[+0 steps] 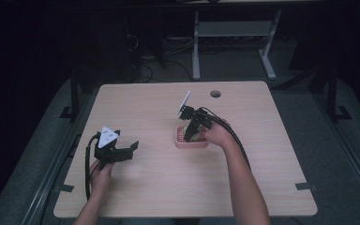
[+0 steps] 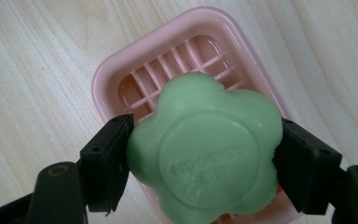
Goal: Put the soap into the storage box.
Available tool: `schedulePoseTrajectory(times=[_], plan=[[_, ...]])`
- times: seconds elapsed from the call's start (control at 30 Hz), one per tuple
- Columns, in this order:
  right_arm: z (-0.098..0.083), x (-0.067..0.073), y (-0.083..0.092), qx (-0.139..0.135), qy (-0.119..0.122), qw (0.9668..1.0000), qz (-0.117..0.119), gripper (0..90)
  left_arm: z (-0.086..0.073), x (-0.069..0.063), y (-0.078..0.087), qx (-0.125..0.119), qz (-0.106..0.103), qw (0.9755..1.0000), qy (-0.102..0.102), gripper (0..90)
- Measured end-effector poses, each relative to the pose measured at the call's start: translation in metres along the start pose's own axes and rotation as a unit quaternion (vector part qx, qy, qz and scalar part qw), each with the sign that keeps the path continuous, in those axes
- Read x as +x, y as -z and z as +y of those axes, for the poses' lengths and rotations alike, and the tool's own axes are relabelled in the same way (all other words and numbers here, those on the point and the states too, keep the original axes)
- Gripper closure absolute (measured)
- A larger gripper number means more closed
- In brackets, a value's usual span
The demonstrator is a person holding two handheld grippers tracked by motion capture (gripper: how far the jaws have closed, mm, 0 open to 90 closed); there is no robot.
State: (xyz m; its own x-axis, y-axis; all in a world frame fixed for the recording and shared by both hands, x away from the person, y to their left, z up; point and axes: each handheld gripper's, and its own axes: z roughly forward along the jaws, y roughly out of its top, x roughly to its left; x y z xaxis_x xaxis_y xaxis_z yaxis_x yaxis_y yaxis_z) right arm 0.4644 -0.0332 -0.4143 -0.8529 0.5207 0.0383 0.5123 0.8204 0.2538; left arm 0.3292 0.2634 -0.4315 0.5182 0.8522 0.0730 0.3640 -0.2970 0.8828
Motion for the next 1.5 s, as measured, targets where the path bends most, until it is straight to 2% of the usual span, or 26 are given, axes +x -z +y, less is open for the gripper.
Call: schedulePoseTrajectory(times=[0.67,1.1,1.5], plan=[[-0.001,0.0,0.0,-0.002,-0.004,1.0,0.002,25.4,0.0,-0.001,-0.001,0.0,0.0,1.0,0.001,14.3],[-0.006,-0.001,0.01,-0.026,-0.015,0.9995,0.009,23.1,0.0,-0.002,-0.001,0.001,-0.002,1.0,-0.004,14.3],[-0.018,-0.003,0.017,-0.043,-0.026,0.9987,0.011,20.3,0.0,-0.002,-0.001,0.003,-0.002,1.0,-0.005,14.3]])
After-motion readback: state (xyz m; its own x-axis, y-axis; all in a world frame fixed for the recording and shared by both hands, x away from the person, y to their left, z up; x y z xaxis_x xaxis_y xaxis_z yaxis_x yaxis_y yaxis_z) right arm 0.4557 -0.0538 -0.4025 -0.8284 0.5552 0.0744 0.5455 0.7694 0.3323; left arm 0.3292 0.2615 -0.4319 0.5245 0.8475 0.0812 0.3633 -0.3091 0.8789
